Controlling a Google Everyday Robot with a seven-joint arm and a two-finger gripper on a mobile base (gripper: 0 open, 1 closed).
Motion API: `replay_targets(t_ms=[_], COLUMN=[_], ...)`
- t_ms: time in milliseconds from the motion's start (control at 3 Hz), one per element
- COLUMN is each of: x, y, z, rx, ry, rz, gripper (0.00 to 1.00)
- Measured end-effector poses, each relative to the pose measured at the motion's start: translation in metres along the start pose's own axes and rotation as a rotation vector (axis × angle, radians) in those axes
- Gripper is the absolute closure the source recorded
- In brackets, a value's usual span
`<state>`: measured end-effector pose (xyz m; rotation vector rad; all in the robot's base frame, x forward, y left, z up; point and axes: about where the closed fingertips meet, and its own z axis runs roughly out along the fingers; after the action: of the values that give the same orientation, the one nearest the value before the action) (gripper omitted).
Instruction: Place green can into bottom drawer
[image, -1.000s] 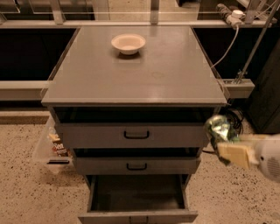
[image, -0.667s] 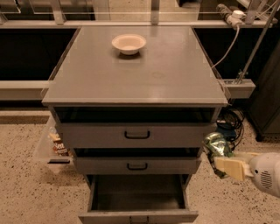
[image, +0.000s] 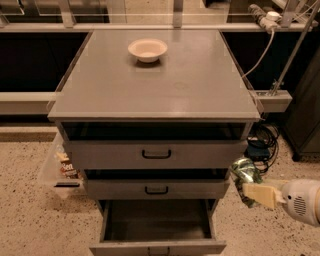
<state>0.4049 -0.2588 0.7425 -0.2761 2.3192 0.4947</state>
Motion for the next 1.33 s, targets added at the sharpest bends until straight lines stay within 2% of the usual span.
replay_targets(t_ms=[333, 667, 1000, 1333], x=[0.038, 0.082, 0.113, 0.127], y=[-0.025, -0.045, -0.059, -0.065], z=[0.038, 0.085, 0.122, 0.145], rx=[-0.072, -0.19, -0.27, -0.311], ry=[0.068, 0.142, 0.189, 0.206], rz=[0.12, 0.232, 0.312, 0.35], gripper=[1.0, 1.0, 1.0, 1.0])
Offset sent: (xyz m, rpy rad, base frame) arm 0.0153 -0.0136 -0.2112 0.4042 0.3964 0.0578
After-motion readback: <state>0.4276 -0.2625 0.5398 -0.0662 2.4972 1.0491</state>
